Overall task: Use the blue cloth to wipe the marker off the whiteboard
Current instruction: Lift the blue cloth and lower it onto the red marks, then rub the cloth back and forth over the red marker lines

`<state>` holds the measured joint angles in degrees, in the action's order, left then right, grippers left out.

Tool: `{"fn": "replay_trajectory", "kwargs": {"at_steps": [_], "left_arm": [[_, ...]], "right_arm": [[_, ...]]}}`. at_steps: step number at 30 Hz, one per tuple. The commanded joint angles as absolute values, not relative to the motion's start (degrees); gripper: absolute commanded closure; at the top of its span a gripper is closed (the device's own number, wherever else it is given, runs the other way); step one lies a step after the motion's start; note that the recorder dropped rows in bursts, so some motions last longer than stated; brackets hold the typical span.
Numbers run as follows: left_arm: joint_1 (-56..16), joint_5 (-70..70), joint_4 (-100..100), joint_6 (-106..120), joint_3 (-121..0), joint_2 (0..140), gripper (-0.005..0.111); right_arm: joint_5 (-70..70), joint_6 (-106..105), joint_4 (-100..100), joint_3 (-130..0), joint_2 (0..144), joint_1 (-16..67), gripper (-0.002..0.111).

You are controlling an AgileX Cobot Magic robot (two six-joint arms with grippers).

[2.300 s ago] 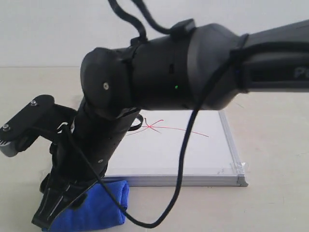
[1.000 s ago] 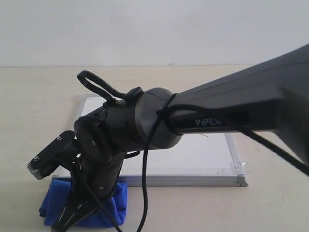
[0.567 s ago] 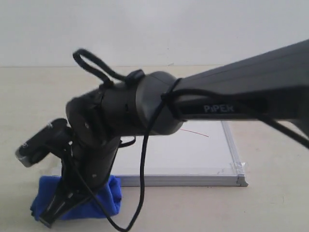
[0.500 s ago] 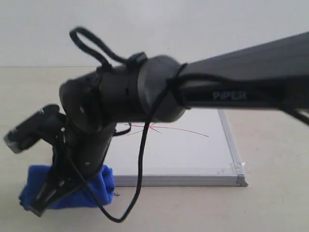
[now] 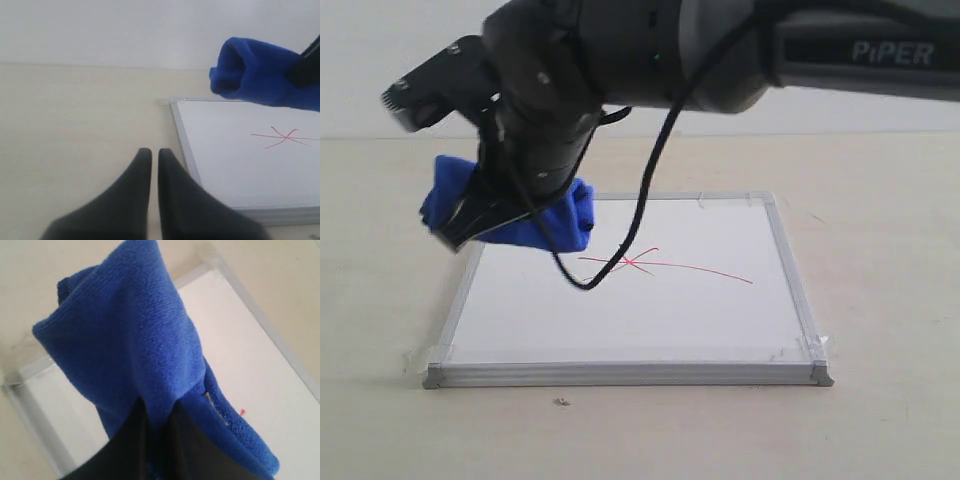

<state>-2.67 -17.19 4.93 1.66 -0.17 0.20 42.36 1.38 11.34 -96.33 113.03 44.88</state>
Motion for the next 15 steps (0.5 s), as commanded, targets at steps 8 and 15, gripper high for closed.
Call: {"fn": "replay_trajectory", "kwargs": {"at_steps": [8,15], "left_arm": [[-2.5,-16.8,4.9,1.8,0.0,0.0,0.102],[-2.5,-16.8,4.9,1.8,0.0,0.0,0.102]], "right_arm": [[40.7,1.3,6.1,-96.6,122.2,37.8,0.108],[41.3,-3.5,-0.3,-100.2,129.8,37.8,0.108]]}}
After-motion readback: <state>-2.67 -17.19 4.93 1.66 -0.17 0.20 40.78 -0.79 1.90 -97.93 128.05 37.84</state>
